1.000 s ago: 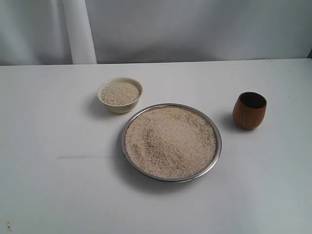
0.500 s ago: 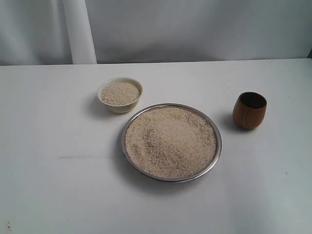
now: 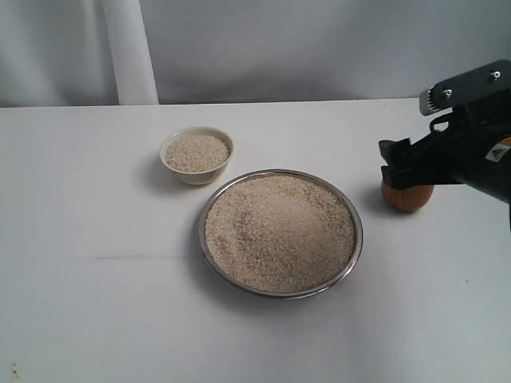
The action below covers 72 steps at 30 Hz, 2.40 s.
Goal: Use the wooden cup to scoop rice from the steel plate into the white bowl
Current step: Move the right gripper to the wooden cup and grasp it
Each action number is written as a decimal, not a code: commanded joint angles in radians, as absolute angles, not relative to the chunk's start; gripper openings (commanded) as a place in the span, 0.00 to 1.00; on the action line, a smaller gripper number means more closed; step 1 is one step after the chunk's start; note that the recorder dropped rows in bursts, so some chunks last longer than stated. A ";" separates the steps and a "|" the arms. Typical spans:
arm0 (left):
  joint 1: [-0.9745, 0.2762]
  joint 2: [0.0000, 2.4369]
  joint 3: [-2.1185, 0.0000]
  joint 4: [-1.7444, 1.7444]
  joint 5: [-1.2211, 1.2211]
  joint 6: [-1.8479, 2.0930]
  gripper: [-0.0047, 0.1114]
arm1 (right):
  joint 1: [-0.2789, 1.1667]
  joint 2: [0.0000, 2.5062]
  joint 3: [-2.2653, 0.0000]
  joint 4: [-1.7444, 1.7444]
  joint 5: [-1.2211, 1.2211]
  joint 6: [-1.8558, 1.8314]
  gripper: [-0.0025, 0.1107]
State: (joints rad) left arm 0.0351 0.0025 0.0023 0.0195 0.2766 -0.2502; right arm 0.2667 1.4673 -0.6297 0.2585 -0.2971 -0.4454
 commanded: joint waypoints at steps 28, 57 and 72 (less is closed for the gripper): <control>0.030 0.000 0.000 0.018 0.267 -0.254 0.04 | 0.217 1.629 -0.625 0.329 -0.555 -0.418 0.95; 0.030 0.000 0.000 0.018 0.267 -0.254 0.04 | 0.207 2.115 -0.654 0.219 -1.081 -0.258 0.95; 0.030 0.000 0.000 0.018 0.267 -0.254 0.04 | 0.207 2.205 -0.747 0.227 -1.073 -0.252 0.95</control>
State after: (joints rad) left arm 0.0351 0.0025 0.0023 0.0195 0.2766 -0.2502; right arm 0.2096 2.2047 -0.7430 0.2217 -1.0529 -0.2539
